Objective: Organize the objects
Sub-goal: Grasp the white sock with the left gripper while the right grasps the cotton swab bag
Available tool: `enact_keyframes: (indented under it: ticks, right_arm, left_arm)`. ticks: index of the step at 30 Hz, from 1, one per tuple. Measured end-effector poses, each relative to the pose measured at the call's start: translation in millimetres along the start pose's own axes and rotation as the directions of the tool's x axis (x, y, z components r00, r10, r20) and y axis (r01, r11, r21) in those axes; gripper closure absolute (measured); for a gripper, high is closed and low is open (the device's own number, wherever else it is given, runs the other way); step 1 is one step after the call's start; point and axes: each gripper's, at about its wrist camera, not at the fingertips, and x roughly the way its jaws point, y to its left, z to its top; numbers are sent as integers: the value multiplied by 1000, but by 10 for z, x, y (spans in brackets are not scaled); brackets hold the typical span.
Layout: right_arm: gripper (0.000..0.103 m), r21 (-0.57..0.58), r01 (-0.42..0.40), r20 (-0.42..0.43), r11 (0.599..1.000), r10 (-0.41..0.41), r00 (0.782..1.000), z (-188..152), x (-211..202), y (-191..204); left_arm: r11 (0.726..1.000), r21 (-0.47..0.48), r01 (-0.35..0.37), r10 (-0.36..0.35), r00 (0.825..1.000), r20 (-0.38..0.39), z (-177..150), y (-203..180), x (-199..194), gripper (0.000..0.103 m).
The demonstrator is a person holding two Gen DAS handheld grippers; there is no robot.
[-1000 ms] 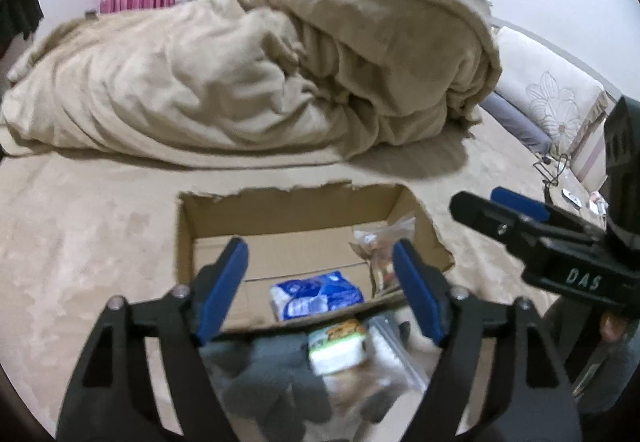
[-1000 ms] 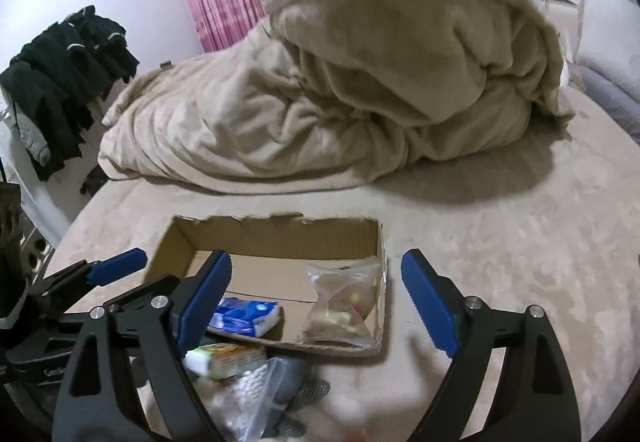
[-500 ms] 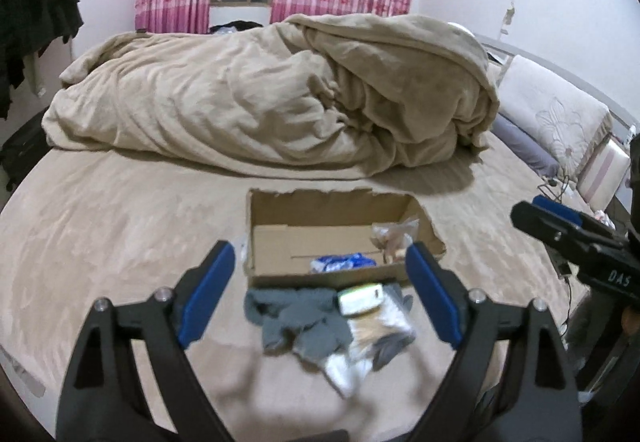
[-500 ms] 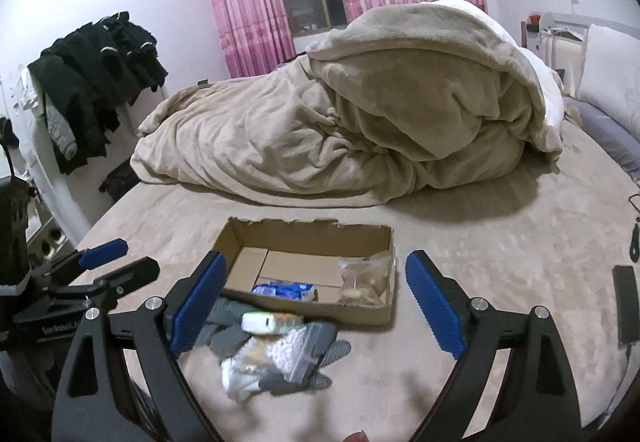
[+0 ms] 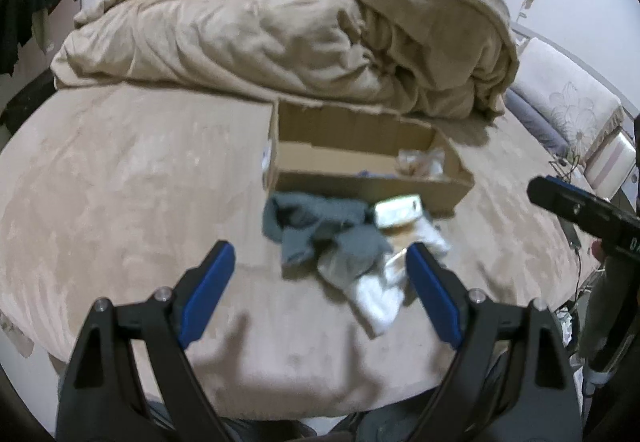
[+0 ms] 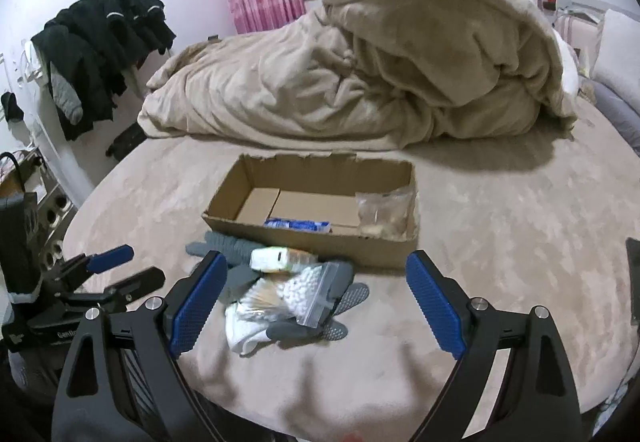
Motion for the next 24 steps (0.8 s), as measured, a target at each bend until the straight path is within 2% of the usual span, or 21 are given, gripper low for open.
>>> enact_keyframes:
  ticks: [15,18,20,24]
  right_arm:
    - [12,-24,-43,-149,999,39,988,-217,767,105]
    - [22,-28,-57,-181,998,51,982,-250,945,121]
    - [39,-18,-91,-210,996,85,974,-271,1061,123]
    - [46,-14,-119,-223,993,113,968,-315,1147,117]
  left_arm:
    - [997,-48,57,-61,994,-89,-289,2,544,15]
    - [996,-52,70,-75,992,-106,-328,-18,637,15]
    - [996,-53,72,-78,990,-121,-345,-29,708,15]
    - [996,-48,77,-84,986,-145,-377,-51,806,15]
